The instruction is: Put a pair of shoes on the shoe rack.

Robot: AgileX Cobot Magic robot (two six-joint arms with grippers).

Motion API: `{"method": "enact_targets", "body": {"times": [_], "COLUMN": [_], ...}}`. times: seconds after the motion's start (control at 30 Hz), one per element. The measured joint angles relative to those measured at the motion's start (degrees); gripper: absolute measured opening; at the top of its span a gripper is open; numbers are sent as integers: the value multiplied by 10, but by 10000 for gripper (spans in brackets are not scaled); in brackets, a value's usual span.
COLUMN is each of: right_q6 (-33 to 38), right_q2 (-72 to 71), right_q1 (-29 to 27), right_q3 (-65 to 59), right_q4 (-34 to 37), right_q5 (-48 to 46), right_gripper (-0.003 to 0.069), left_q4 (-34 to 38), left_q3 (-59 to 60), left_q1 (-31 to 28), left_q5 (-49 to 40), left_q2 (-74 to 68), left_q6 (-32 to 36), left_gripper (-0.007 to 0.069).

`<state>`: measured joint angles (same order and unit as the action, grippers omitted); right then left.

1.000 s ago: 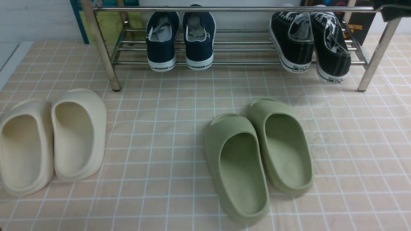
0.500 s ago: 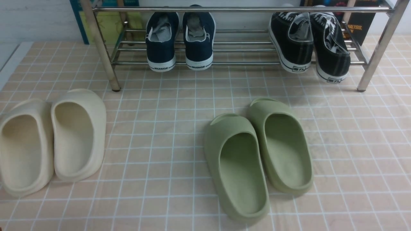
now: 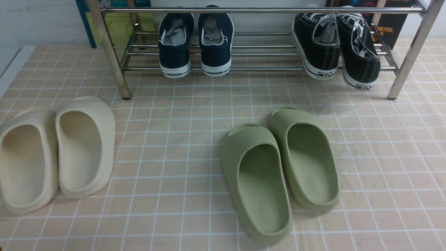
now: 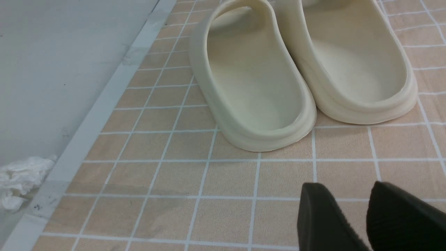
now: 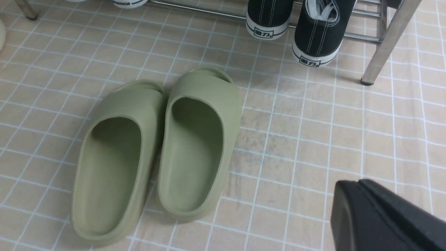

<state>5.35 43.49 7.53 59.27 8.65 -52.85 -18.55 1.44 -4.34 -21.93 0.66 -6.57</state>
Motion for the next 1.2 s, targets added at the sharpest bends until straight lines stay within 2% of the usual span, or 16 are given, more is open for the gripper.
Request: {"method": "enact_targets", "body": {"times": [0.23,0.4,0.53,0.6,0.67,0.73,0.9,1.2], "right_q6": [0,1,-3,-9,-37,-62,-121,-134], "right_q2": [0,-41,-150,-191,-265,-321,-416,-440], "right_q1": [0,0,-3,-12,-48,-85,-134,-104], "right_q3": [-5,-117,-275,-326,-422,-490,-594,-606], "right_q4": [7,29,1,-13,-32,-47,-87,-99], "right_q5": [2,139,327,371,453,485,485,382], "right_gripper": [6,-19,-19,-19,-19,-19,-19,-19], "left_q4": [0,0,0,0,0,0,0,0], "left_q3": [0,0,0,0,0,0,0,0], "left_q1": [0,0,0,0,0,0,0,0], "left_q5": [0,0,0,0,0,0,0,0], "left_q2": [0,0,0,0,0,0,0,0], "left_q6": [0,0,0,0,0,0,0,0], "left_gripper": [238,238,238,238,238,238,238,238]}}
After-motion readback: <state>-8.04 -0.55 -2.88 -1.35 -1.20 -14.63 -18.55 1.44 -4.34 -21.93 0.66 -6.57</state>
